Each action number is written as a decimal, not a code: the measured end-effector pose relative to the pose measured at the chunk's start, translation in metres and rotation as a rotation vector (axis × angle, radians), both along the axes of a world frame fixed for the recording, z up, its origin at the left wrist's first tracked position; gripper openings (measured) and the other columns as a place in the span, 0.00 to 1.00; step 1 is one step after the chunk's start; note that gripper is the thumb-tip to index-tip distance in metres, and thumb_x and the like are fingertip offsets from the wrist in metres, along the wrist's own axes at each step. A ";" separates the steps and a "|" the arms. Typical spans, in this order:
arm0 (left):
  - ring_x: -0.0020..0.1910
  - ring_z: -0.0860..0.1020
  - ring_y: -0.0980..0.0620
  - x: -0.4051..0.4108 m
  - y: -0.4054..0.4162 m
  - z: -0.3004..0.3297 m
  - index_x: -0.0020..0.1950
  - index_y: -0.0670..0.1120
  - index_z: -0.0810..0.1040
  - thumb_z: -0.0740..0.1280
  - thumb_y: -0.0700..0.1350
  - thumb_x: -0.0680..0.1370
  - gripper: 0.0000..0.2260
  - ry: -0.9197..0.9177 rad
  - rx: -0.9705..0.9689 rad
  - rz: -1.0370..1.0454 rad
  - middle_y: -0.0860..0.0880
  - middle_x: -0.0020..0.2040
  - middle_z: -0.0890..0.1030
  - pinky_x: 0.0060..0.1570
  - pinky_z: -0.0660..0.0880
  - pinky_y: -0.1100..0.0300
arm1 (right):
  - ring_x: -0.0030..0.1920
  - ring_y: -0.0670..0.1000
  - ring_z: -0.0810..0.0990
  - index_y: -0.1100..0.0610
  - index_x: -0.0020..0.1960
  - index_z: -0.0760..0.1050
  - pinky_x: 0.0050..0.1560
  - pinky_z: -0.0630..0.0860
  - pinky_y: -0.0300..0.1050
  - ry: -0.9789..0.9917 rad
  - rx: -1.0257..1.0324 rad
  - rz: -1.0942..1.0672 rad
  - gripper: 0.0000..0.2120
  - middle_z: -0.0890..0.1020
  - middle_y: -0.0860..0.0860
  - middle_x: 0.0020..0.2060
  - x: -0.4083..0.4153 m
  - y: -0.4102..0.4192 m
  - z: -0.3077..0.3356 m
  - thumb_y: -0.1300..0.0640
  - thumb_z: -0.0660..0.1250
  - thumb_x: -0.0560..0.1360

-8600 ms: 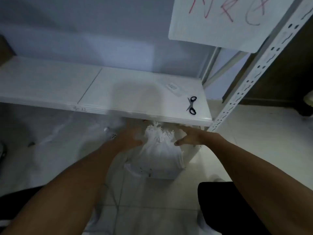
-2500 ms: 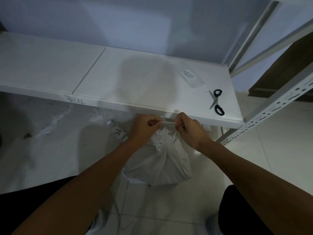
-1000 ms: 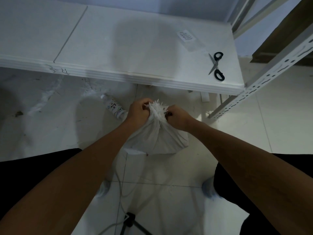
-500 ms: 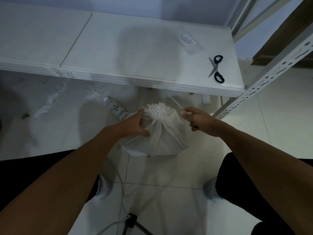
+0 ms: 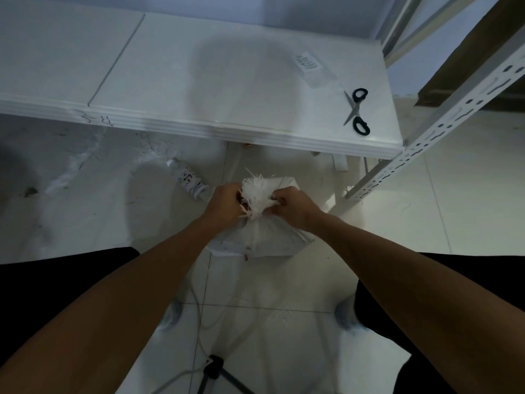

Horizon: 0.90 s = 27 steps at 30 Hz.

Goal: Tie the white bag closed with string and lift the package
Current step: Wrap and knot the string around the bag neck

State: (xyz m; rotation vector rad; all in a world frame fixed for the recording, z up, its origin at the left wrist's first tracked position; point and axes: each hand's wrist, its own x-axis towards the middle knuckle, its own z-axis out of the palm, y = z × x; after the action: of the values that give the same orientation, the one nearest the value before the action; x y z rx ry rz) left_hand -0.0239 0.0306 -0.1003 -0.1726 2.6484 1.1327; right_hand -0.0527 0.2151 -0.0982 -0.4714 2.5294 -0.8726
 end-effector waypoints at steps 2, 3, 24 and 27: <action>0.51 0.79 0.39 0.000 0.001 -0.003 0.56 0.35 0.78 0.68 0.29 0.71 0.14 0.020 0.023 0.041 0.35 0.53 0.81 0.46 0.70 0.59 | 0.31 0.47 0.69 0.54 0.30 0.69 0.34 0.63 0.42 0.023 -0.019 -0.102 0.14 0.70 0.46 0.26 0.002 -0.003 -0.006 0.65 0.69 0.70; 0.52 0.78 0.41 0.001 0.002 -0.001 0.60 0.35 0.77 0.68 0.28 0.70 0.18 0.036 0.036 0.045 0.34 0.57 0.80 0.48 0.69 0.60 | 0.29 0.45 0.67 0.53 0.27 0.65 0.33 0.61 0.42 0.032 -0.038 -0.142 0.17 0.68 0.46 0.24 0.003 -0.003 -0.007 0.67 0.66 0.68; 0.41 0.78 0.56 0.011 0.017 -0.011 0.48 0.35 0.78 0.67 0.27 0.73 0.07 0.016 0.399 0.278 0.48 0.41 0.77 0.40 0.75 0.64 | 0.39 0.51 0.74 0.64 0.37 0.75 0.38 0.69 0.40 -0.316 -0.201 -0.148 0.08 0.76 0.54 0.35 0.005 -0.005 0.006 0.73 0.60 0.70; 0.35 0.82 0.57 0.006 0.011 -0.012 0.45 0.36 0.75 0.55 0.24 0.78 0.12 -0.005 0.551 0.341 0.44 0.42 0.75 0.43 0.79 0.62 | 0.31 0.46 0.71 0.58 0.41 0.76 0.32 0.66 0.38 -0.552 -0.349 -0.228 0.13 0.73 0.49 0.32 0.001 -0.001 0.018 0.72 0.58 0.74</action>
State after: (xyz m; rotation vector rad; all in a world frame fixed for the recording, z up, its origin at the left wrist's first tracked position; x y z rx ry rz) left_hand -0.0175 0.0415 -0.1120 -0.5261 2.2428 1.9113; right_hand -0.0515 0.2143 -0.0799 -0.0235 1.9519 -1.3285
